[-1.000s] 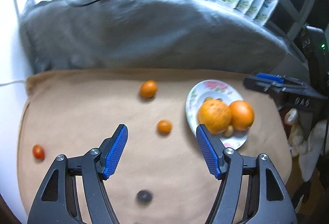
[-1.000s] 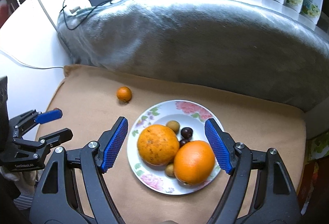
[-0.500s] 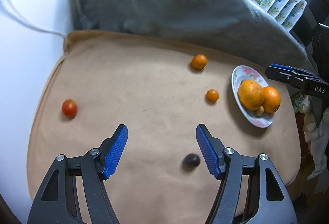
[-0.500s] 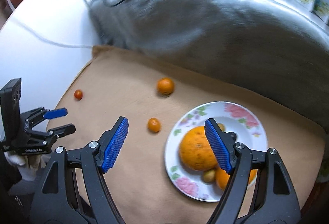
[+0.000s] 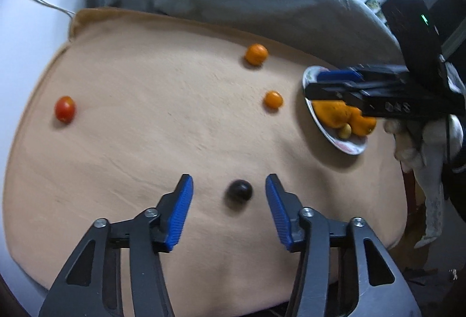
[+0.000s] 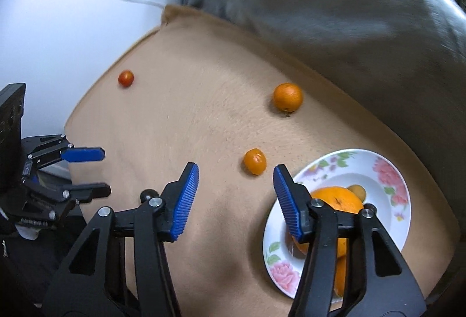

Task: Organize fruits
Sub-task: 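Close the left gripper on the black grape while the right gripper grasps the kumquat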

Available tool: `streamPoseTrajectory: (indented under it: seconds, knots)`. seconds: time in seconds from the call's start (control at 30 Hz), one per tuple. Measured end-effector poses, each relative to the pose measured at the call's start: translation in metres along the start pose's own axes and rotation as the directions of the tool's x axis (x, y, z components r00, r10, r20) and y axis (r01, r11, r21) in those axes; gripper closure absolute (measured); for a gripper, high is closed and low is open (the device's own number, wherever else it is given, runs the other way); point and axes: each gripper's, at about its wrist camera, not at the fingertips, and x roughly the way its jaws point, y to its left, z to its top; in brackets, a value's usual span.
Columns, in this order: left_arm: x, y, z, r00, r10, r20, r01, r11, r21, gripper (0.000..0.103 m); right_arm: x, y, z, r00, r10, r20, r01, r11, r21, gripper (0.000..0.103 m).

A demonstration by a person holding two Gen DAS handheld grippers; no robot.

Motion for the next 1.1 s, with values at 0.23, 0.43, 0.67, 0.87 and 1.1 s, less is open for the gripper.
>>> streamPoseTrajectory:
  seconds: [0.23, 0.43, 0.67, 0.87, 1.1]
  knots:
    - [0.021, -0.006, -0.012, 0.999, -0.015, -0.042, 0.015, 1.0, 0.003, 0.062, 0.025, -0.001, 0.012, 0.997, -0.015, -0.078, 0.01, 0.998, -0.067, 0.057]
    - [0.036, -0.009, -0.016, 0.997, -0.013, -0.074, 0.015, 1.0, 0.023, 0.064, 0.047, -0.001, 0.021, 0.989, -0.033, -0.144, 0.014, 0.992, -0.128, 0.059]
    - [0.046, -0.01, -0.014, 0.996, -0.004, -0.086, 0.007, 0.999, 0.032, 0.065, 0.067, -0.004, 0.028, 0.981, -0.048, -0.188, 0.018, 0.988, -0.155, 0.062]
    - [0.054, -0.011, -0.011, 0.995, 0.003, -0.097, 0.001, 0.999, 0.04, 0.069, 0.076, -0.003, 0.028, 0.977, -0.049, -0.208, 0.013, 0.985, -0.172, 0.065]
    - [0.06, -0.012, -0.008, 0.994, 0.022, -0.106, -0.016, 0.998, 0.053, 0.076, 0.088, -0.001, 0.028, 0.972, -0.053, -0.231, 0.009, 0.983, -0.185, 0.07]
